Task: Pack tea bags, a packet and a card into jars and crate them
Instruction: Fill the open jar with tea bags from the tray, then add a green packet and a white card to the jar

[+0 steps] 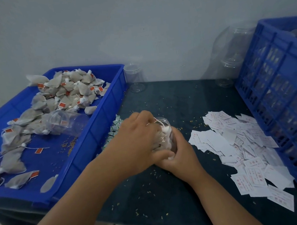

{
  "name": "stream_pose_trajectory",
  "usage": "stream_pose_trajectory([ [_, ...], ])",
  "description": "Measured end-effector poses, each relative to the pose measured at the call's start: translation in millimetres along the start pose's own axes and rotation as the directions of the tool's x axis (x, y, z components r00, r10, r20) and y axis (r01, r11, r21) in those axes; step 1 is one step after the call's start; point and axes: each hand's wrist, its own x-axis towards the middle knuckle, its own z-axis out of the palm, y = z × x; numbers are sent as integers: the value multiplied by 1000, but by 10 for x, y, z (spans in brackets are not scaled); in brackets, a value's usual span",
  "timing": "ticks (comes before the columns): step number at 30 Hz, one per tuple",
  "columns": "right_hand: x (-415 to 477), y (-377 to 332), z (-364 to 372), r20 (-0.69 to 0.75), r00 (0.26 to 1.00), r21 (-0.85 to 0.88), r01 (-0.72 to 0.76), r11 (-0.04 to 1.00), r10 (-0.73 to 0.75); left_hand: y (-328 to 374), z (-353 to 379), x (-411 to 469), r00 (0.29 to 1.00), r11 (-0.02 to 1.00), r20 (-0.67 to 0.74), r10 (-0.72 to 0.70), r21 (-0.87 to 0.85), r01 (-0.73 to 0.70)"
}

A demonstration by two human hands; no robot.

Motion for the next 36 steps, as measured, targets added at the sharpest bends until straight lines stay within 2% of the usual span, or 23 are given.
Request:
stream_pose_trajectory([
  [2, -13, -33, -6, 10, 1000, 16, 19, 1000, -19, 11, -25, -6, 1000, 997, -15, 6, 79, -5],
  [5, -30, -86, -7, 24, 999, 0, 40, 999, -40, -4, -56, 44, 993, 992, 119, 24, 117, -38],
  [7, -34, -102, -3, 24, 999, 19, 31, 999, -32, -34, -68, 76, 983, 995, 173, 55, 76, -69],
  [8, -31, -102, 0, 18, 999, 31, 25, 999, -26, -52, -85, 77, 981, 997, 179, 75, 12, -78],
  [10, -22, -99, 4, -5, 1000, 51, 16, 999, -16, -116, -111, 59, 990, 967, 103, 98, -245, -70],
  [11, -17, -93, 1, -22, 1000, 60, 13, 998, -12, -178, -108, 47, 999, 919, -1, 55, -390, -51],
  [13, -5, -74, -7, -45, 999, 68, 11, 998, -8, -359, -59, 23, 961, 836, -200, -188, -546, 50],
  [14, 1, -60, -13, -48, 999, 70, 10, 998, -6, -473, -8, 4, 925, 835, -227, -305, -531, 145],
  [15, 4, -45, -17, -47, 999, 75, 6, 997, -2, -598, 66, -20, 908, 855, -185, -375, -447, 262],
  [17, 1, -23, -20, -52, 999, 100, -5, 995, 11, -814, 303, -84, 902, 897, 51, -429, -95, 432],
  [18, -3, -20, -20, -57, 998, 113, -7, 994, 13, -871, 441, -128, 880, 895, 164, -445, 60, 442],
  [20, -5, -32, -16, -59, 998, 122, -8, 993, 15, -909, 645, -209, 868, 893, 220, -446, 177, 414],
  [24, 3, -54, 1, -52, 998, 139, -18, 990, 25, -965, 779, -290, 874, 874, 26, -485, 39, 484],
  [28, -2, -49, 0, -47, 999, 152, -18, 988, 26, -1024, 846, -309, 867, 871, -103, -487, -127, 474],
  [33, 0, -50, -6, -53, 998, 144, -21, 989, 29, -1035, 822, -281, 825, 859, -262, -501, -266, 437],
  [36, -1, -58, -8, -53, 998, 137, -22, 990, 30, -976, 755, -244, 754, 813, -354, -553, -426, 396],
])
